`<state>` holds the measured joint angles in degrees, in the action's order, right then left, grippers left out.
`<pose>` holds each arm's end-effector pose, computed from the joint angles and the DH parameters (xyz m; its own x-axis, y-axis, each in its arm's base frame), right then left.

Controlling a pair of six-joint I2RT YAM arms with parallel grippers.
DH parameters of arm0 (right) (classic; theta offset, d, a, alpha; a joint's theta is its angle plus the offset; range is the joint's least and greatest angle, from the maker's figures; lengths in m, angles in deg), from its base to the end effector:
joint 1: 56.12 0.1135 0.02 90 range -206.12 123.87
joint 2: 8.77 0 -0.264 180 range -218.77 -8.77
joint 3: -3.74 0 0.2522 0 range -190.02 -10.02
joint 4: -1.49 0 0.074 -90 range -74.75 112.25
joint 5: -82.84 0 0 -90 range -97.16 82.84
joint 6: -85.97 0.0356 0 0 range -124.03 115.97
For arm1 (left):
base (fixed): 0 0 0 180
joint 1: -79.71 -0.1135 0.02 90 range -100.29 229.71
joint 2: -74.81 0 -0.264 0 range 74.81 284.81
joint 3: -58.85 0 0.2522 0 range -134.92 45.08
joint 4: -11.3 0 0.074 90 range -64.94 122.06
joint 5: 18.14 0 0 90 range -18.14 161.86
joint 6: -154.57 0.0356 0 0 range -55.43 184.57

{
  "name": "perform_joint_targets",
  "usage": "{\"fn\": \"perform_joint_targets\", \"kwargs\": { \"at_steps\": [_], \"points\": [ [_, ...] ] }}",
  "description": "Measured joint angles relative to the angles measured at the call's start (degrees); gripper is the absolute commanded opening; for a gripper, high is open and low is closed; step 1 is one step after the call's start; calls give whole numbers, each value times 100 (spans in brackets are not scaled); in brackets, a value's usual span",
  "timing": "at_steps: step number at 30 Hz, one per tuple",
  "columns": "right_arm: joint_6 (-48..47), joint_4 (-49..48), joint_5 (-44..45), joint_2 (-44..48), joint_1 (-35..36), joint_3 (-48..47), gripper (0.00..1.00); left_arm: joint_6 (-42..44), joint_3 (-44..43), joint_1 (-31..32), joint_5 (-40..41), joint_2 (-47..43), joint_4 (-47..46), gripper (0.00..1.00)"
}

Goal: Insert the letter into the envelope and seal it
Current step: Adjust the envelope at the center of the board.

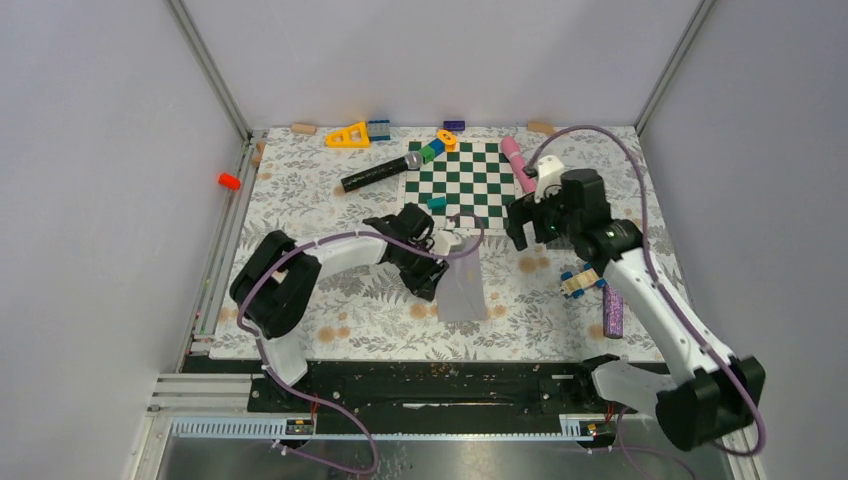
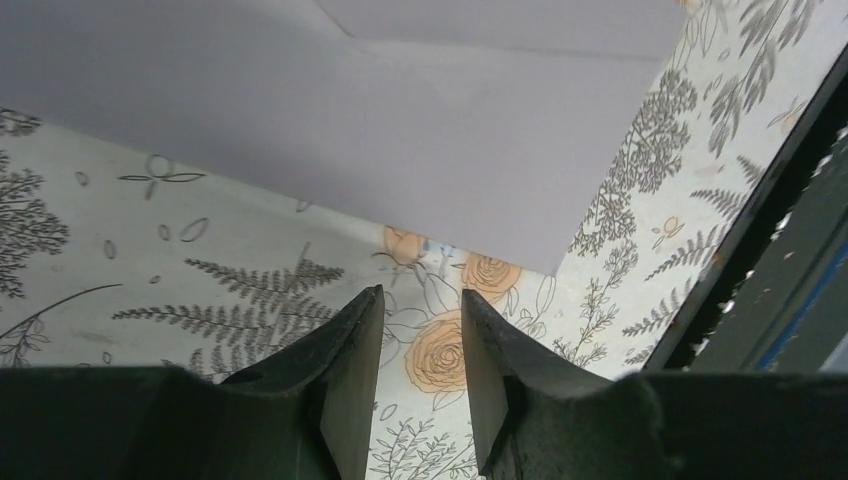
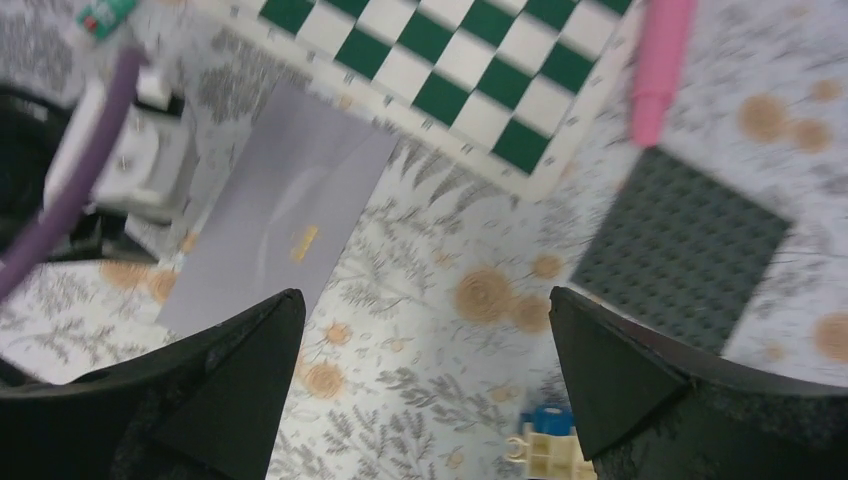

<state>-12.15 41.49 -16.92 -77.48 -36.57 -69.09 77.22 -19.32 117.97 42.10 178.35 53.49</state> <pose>0.2468 0.0941 0.3137 -0.4819 -0.3188 -0.8162 -0.5326 0.8462 -0.0161 0.2637 -0.2304 0.1651 -0.5578 0.6820 -0.4729 0.8286 0.4253 -0.3641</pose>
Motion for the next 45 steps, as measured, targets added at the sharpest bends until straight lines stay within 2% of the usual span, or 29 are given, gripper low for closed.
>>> {"fn": "perform_joint_targets", "kwargs": {
  "at_steps": [5, 16, 20, 23, 26, 27, 28, 38, 45],
  "points": [
    [-107, -326, 363, 964, -378, 0, 100, 302, 221, 501, 654, -337, -31, 36],
    [-103, -525, 566, 1860, -861, 2, 100, 348, 431, 1639, 2337, -417, -236, 37],
    [-61, -595, 544, 2000, -960, 35, 100, 389, 518, 1808, 2728, -474, -247, 51],
    [-35, -599, 476, 2020, -1010, 83, 100, 442, 597, 1797, 2940, -573, -258, 65],
    [13, -599, 409, 2017, -1045, 120, 100, 516, 643, 1845, 3077, -586, -299, 85],
    [26, -599, 402, 2017, -1058, 122, 100, 549, 649, 1882, 3115, -595, -330, 94],
    [44, -599, 396, 2017, -1073, 122, 100, 573, 651, 1934, 3158, -597, -365, 98],
    [111, -599, 273, 2031, -1244, 125, 100, 839, 610, 2691, 3665, -485, -903, 99],
    [111, -605, 269, 2090, -1329, 164, 100, 951, 39, 2796, 3768, -9, -1036, 99]
  ]
}}
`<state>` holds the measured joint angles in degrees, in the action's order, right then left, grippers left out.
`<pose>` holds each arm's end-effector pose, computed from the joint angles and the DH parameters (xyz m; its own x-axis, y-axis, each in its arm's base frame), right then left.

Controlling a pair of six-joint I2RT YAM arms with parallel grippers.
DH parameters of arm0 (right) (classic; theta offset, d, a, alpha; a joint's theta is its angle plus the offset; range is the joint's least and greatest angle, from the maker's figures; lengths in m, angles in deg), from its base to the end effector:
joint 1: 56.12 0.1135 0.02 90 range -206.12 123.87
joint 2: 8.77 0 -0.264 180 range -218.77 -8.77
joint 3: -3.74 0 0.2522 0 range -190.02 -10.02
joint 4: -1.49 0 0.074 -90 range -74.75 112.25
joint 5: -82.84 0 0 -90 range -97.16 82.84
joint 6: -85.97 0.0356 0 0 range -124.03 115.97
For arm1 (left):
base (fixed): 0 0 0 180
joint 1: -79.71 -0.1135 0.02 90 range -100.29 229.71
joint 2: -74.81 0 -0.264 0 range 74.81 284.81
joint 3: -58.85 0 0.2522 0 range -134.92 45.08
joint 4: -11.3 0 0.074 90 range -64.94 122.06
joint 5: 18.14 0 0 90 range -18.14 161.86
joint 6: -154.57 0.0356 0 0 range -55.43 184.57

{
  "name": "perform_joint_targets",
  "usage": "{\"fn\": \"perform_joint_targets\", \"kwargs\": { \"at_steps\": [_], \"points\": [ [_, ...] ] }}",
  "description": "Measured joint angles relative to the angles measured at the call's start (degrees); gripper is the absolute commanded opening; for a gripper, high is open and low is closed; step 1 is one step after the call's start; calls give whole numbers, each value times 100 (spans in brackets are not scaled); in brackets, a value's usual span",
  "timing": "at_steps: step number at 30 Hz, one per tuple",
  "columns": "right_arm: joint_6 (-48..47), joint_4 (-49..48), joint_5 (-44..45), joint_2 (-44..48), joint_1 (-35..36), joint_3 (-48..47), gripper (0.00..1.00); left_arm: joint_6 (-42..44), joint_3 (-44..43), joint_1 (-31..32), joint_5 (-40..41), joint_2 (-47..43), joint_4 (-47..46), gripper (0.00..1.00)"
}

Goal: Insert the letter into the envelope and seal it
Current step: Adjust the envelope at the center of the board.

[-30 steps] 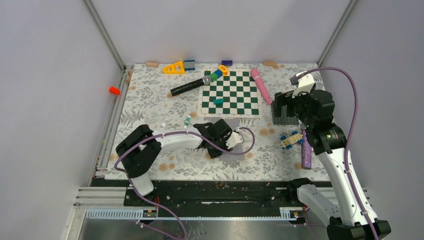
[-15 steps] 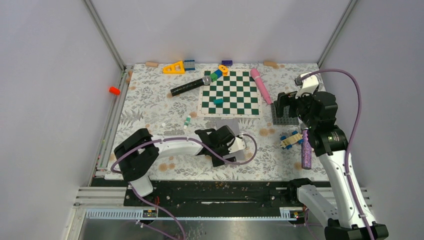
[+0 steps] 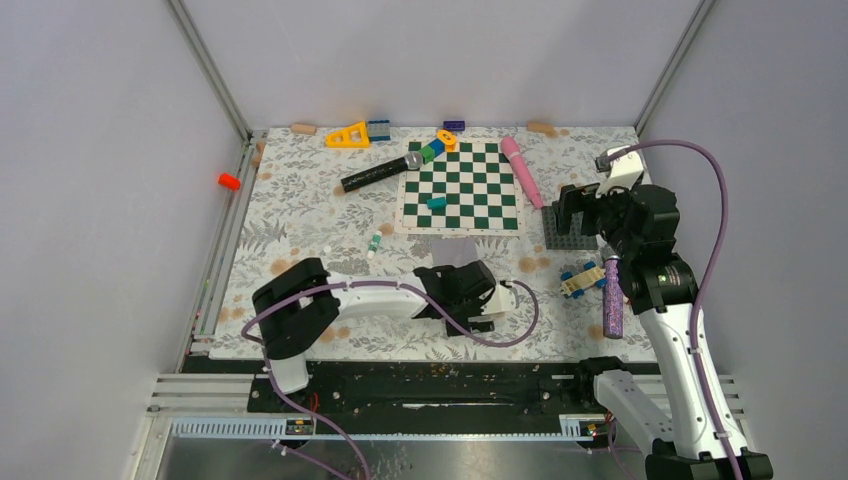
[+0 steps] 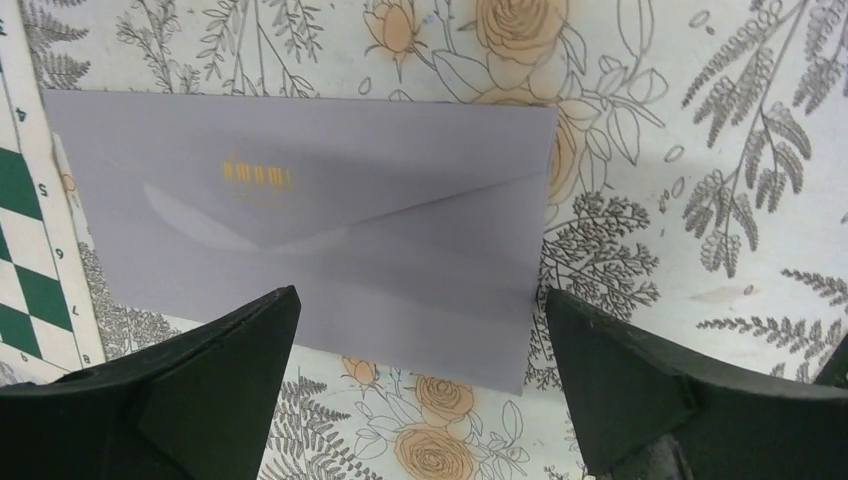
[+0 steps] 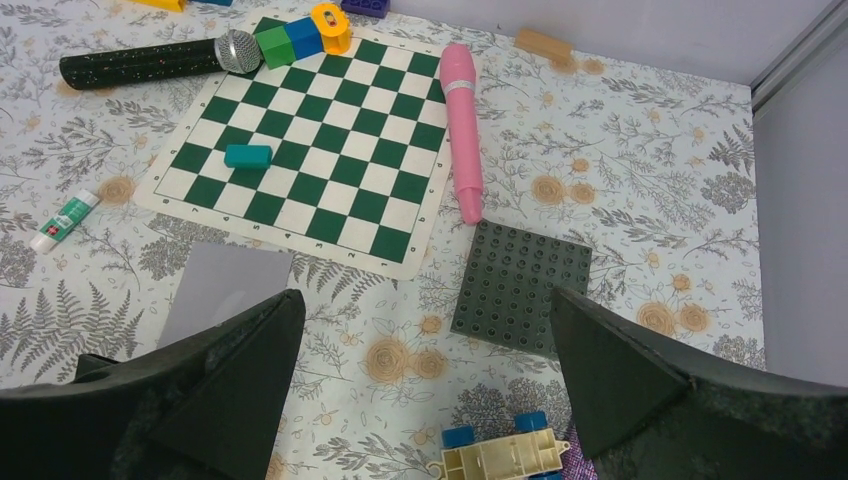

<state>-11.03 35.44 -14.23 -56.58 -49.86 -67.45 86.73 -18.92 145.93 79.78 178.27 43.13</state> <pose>0.1801 0.0242 0.3891 -0.1531 -0.1385 -0.9785 -0.2490 0.9636 -0.0974 0.1526 -0.3342 0.1687 0.0156 0.8911 -0.4535 0.9401 0.1414 0.3102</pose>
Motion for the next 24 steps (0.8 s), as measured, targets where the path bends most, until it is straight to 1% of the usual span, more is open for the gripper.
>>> {"fn": "perform_joint_targets", "kwargs": {
  "at_steps": [3, 5, 9, 12, 17, 24],
  "points": [
    [2, 0, -4, 7, -26, 42, 100, 181, 9, -11, -223, -79, 201, 99],
    [2, 0, -9, 4, -35, 66, 100, 367, 144, -11, -372, -304, 358, 99],
    [7, -4, -13, -9, -39, 85, 100, 883, 638, -11, -424, -1064, 546, 99],
    [28, -22, -15, -15, -39, 98, 100, 1379, 1032, -66, -308, -1423, 417, 99],
    [66, -33, -61, -17, -79, 107, 100, 2037, 1412, -247, 35, -1207, -9, 99],
    [131, -35, -168, -13, -234, 129, 100, 2649, 1322, -280, 463, -791, -1034, 99]
  ]
}}
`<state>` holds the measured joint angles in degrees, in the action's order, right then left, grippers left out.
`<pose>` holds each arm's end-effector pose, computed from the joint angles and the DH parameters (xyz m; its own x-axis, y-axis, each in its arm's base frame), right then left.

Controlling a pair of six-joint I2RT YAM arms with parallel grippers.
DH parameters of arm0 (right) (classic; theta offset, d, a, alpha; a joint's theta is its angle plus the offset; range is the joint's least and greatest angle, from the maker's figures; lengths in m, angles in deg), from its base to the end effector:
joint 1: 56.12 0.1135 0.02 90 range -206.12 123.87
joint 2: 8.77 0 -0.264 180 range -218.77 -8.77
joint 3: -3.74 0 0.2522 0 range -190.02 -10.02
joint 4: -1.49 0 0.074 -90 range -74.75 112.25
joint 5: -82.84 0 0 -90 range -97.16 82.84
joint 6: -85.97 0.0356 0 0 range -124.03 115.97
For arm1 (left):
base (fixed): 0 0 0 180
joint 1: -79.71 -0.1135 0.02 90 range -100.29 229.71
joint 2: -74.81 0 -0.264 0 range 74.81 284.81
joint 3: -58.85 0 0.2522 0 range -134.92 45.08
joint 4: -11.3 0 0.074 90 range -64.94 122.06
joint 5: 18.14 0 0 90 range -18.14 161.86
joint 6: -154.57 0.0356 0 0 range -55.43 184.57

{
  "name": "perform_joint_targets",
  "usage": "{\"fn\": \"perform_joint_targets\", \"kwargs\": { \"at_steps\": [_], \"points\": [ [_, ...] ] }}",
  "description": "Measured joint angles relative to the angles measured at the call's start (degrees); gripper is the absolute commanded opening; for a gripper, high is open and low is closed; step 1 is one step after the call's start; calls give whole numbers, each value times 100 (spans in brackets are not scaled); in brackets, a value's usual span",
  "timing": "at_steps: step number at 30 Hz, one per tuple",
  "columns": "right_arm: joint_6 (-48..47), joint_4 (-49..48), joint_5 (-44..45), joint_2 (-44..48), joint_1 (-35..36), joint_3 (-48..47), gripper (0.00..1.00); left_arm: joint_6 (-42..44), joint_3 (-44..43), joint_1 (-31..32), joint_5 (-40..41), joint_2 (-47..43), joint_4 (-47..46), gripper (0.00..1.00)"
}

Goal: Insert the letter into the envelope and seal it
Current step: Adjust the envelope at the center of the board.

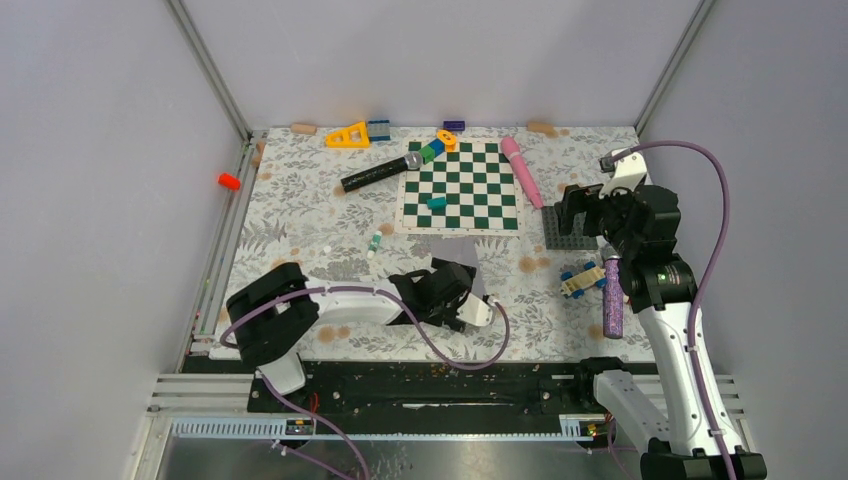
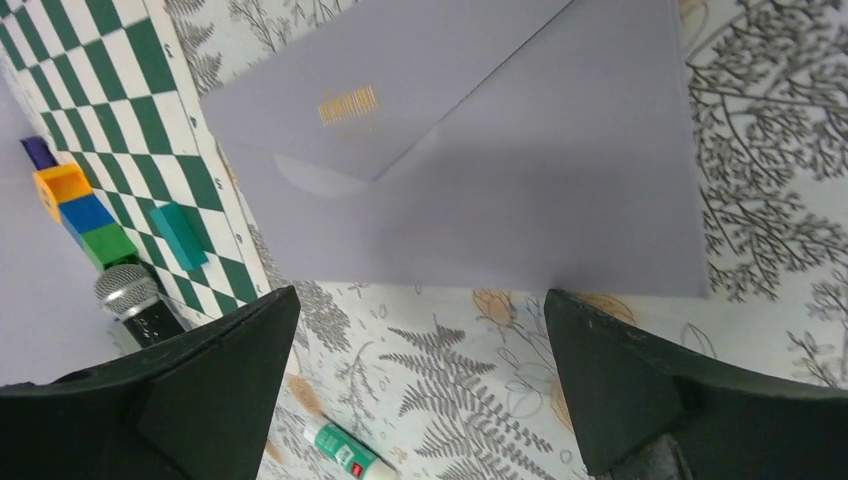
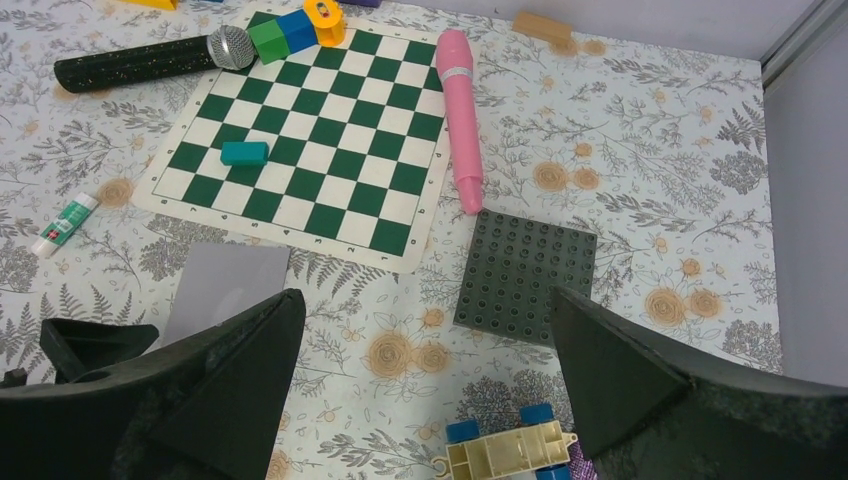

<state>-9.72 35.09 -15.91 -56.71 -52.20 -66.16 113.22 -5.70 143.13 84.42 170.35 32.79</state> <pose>0.1832 0.0180 0.3818 -0.1789 -0.1105 -0.9777 -0.2351 0.9697 -0.0666 0.1536 -0.2898 0.1602 0.3763 0.8854 -0.2729 0.8040 -0.1657 0.5711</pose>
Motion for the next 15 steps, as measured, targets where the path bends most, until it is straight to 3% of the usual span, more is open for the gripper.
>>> {"fn": "perform_joint_targets", "kwargs": {
  "at_steps": [15],
  "points": [
    [44, -2, -55, -24, -61, 13, 100, 79, -1082, 367, -278, 861, 179, 99]
  ]
}}
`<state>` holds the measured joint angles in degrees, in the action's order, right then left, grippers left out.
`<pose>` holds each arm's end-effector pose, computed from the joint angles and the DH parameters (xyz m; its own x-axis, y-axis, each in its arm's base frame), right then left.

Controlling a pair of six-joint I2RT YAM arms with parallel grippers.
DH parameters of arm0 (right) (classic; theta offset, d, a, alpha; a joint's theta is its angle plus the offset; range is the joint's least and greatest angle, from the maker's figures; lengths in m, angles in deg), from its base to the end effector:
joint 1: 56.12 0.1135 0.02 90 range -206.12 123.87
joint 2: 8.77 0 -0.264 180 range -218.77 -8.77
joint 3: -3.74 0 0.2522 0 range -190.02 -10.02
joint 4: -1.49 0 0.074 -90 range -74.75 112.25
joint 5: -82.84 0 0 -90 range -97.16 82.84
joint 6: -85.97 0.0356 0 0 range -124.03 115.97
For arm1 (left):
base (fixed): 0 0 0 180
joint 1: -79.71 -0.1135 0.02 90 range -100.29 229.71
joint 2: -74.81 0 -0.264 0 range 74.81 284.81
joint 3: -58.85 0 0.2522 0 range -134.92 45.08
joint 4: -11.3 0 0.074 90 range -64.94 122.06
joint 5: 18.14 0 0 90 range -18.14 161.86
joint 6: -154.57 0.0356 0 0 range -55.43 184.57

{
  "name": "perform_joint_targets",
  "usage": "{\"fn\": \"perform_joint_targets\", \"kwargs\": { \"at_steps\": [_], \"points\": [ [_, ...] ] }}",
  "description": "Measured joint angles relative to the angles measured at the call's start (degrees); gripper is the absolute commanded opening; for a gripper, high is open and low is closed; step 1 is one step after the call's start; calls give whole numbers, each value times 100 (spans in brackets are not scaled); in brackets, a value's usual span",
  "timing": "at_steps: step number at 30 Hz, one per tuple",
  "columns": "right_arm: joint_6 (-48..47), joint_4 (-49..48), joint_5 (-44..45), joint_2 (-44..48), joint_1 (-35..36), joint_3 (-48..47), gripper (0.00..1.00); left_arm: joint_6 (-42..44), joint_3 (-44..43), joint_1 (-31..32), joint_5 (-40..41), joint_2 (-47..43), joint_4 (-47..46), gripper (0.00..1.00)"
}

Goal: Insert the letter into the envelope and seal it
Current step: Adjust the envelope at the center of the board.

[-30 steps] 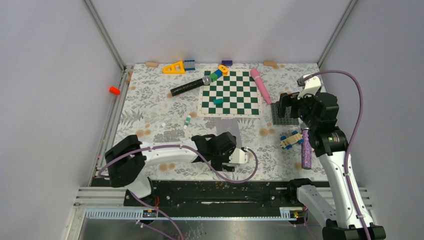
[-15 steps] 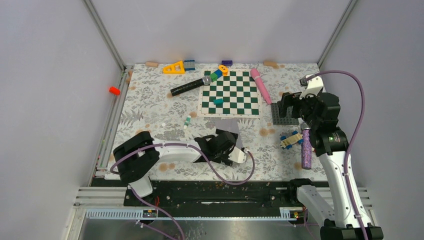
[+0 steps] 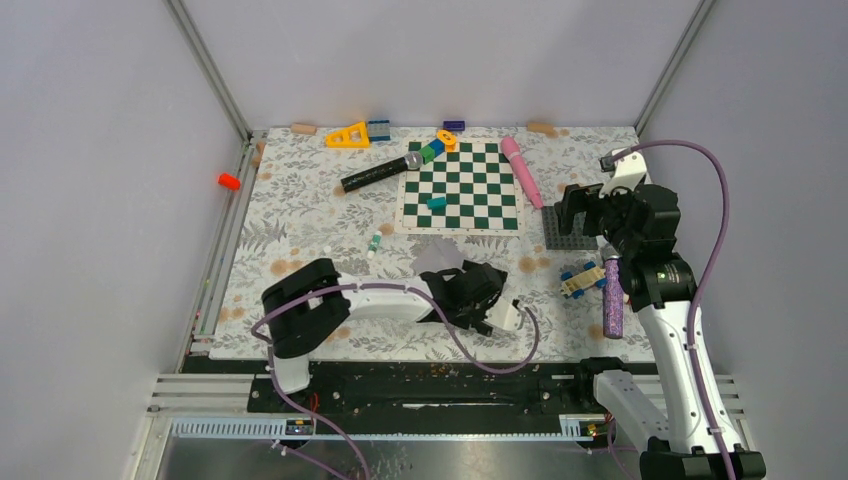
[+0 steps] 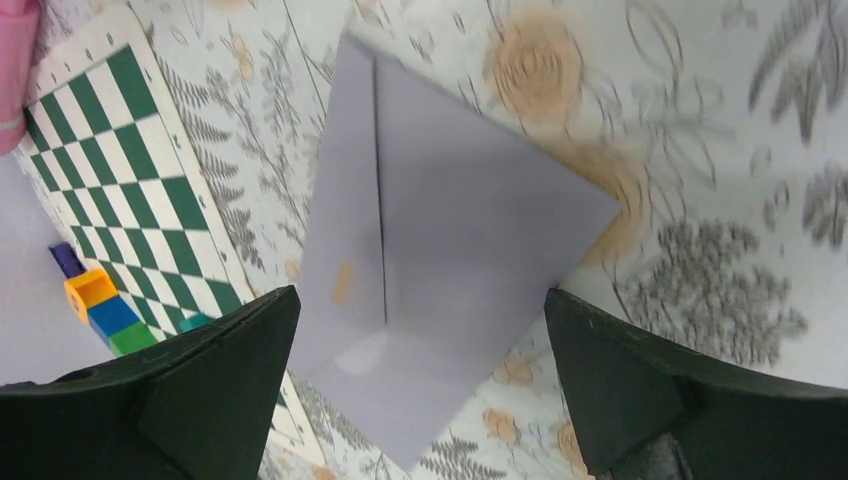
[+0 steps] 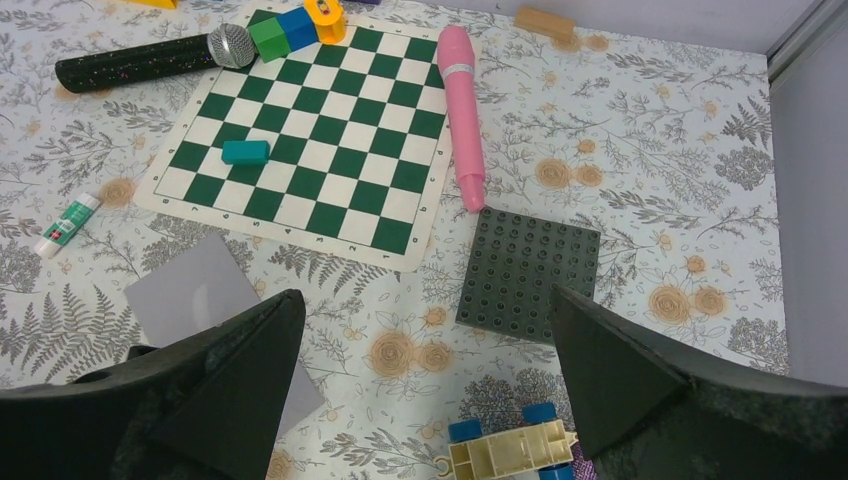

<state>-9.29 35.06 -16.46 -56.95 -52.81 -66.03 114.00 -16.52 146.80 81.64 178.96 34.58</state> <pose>0.1846 0.0164 0.3804 -0.1867 -0.1014 -0.9772 -0.2329 0.9709 -0.0563 0.1506 -0.3409 0.1620 0.4590 0.8369 -0.2981 0.7971 -0.2397 0.5542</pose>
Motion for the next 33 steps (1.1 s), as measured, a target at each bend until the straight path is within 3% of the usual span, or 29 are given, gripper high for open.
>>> {"fn": "perform_joint_targets", "kwargs": {
  "at_steps": [11, 18, 23, 27, 33],
  "points": [
    [0, 2, 22, -15, -42, 0, 100, -758, -1764, 61, 164, 1296, 190, 99],
    [0, 2, 20, -15, -48, -2, 100, -1021, -1644, -2, 72, 1156, 293, 99],
    [0, 50, -72, -68, -48, -57, 100, -1266, -1220, -184, -271, 514, 1001, 99],
    [-7, 136, -269, -221, -52, -243, 100, -1683, -1150, -745, -656, -251, 1499, 99],
    [24, 278, -1091, -623, -66, -649, 100, -2745, -1414, -2439, -1054, -901, 1921, 99]
  ]
}}
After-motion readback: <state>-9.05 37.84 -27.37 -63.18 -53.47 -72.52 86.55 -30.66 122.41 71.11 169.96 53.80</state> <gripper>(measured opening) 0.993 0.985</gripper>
